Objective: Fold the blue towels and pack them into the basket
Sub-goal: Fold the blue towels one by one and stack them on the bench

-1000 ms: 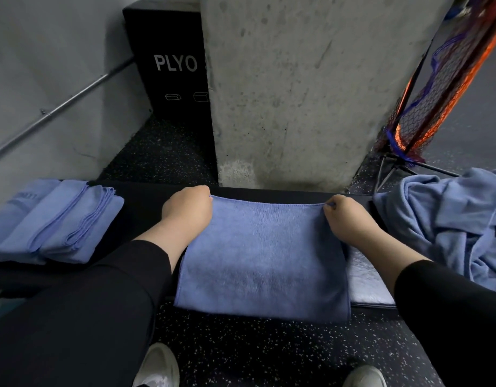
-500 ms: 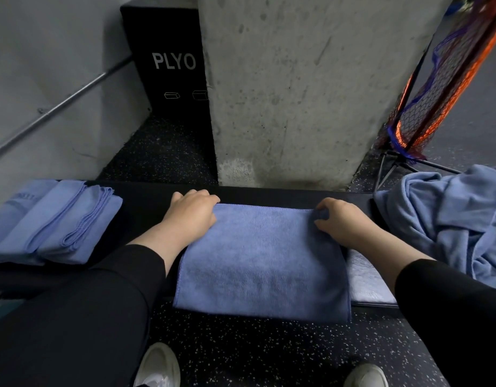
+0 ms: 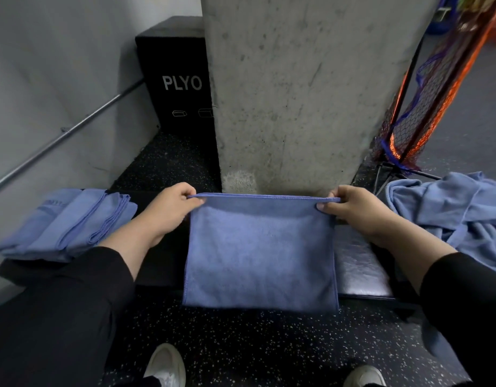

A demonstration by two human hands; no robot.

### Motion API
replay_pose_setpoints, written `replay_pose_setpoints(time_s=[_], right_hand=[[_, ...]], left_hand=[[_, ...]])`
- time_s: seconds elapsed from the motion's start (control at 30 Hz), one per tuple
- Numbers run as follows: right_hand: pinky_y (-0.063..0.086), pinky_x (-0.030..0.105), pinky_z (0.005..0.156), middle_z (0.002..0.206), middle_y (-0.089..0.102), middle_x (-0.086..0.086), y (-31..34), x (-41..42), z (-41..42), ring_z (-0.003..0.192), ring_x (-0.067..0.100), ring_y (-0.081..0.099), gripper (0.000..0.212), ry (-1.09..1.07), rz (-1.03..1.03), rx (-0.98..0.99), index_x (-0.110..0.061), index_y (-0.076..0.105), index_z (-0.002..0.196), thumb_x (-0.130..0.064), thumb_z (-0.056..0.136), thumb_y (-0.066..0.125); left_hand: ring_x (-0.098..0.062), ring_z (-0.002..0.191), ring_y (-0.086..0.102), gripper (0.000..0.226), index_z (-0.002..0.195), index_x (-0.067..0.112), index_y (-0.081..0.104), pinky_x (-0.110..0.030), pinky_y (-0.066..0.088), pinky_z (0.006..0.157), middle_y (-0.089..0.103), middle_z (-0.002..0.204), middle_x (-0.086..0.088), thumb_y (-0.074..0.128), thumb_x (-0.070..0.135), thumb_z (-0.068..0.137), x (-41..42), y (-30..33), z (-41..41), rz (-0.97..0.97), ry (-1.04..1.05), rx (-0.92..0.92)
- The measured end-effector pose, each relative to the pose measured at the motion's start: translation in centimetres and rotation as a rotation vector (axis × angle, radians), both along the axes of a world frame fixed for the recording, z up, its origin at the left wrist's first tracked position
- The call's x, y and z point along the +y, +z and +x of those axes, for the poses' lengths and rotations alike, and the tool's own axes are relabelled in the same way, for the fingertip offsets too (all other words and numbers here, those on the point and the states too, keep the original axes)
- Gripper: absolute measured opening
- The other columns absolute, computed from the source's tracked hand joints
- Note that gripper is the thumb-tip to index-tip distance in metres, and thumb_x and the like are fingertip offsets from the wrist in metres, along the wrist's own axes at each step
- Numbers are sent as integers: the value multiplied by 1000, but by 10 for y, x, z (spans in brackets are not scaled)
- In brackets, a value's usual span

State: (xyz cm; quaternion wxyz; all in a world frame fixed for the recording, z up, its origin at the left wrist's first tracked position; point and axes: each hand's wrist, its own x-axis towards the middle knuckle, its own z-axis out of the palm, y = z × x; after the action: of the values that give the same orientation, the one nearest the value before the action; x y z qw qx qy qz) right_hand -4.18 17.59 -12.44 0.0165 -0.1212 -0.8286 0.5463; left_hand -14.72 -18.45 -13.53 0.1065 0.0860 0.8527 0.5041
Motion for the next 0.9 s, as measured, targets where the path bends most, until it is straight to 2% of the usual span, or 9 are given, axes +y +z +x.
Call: replay_pose_setpoints(time_s=[0.1,0.17,0.3,0.4,0.47,0.53,0.67,0.8,0.9], right_hand=[[46,37,72,72,55,1,20,-4,14,77,17,52,27,15,-187,55,-19,55,72,-12,87,76],[42,33,70,73,53,0,33,-7,23,77,15,50,28,35,-292,90,-21,53,73,-9,89,71],[34,31,66,71,48,0,57,-10,39,70,11,44,32,41,-448,222,-23,55,72,1,92,63],[37,27,61,74,52,-3,72,-12,48,70,10,46,30,9,-446,347,-25,53,77,-2,94,62],[39,20,53,73,54,-6,78,-16,51,66,7,46,28,-25,-387,354,-26,52,79,-5,95,62],[40,18,47,70,55,-8,78,-18,54,61,4,47,26,-53,-341,336,-26,51,80,-7,96,62],[40,19,44,70,53,-5,84,-19,59,58,6,48,26,-74,-354,307,-25,51,80,-9,97,61],[29,24,47,62,46,-3,95,-21,63,53,11,40,30,-87,-437,289,-24,53,74,-3,95,52],[29,22,45,59,42,-1,100,-22,62,51,12,36,31,-121,-500,267,-20,53,71,2,91,43]], left_hand=[[-21,73,52,16,80,24,58,-40,47,72,55,77,-8,67,23,93,-1,18,15,182,16,-25],[-15,71,51,16,86,18,54,-35,46,69,54,76,-3,57,12,101,0,32,24,305,25,-1],[-8,74,58,18,92,20,53,-26,47,69,63,79,5,51,7,104,-4,63,41,542,57,91],[-6,79,61,17,94,21,59,-26,49,73,68,82,7,52,8,104,-6,67,48,486,79,170],[-7,82,63,19,94,22,65,-31,50,79,72,85,7,53,9,103,-6,65,50,446,114,189],[-6,80,65,21,93,23,67,-31,51,78,73,84,7,54,11,103,-4,67,52,449,146,183],[-9,73,66,24,88,25,70,-29,52,66,72,81,5,54,13,103,1,74,58,518,140,113],[-12,76,65,22,88,21,70,-27,50,72,70,83,-1,54,13,102,1,83,60,655,91,-3],[-13,79,67,17,92,15,66,-24,53,73,70,85,-4,52,10,100,1,86,60,703,38,-89]])
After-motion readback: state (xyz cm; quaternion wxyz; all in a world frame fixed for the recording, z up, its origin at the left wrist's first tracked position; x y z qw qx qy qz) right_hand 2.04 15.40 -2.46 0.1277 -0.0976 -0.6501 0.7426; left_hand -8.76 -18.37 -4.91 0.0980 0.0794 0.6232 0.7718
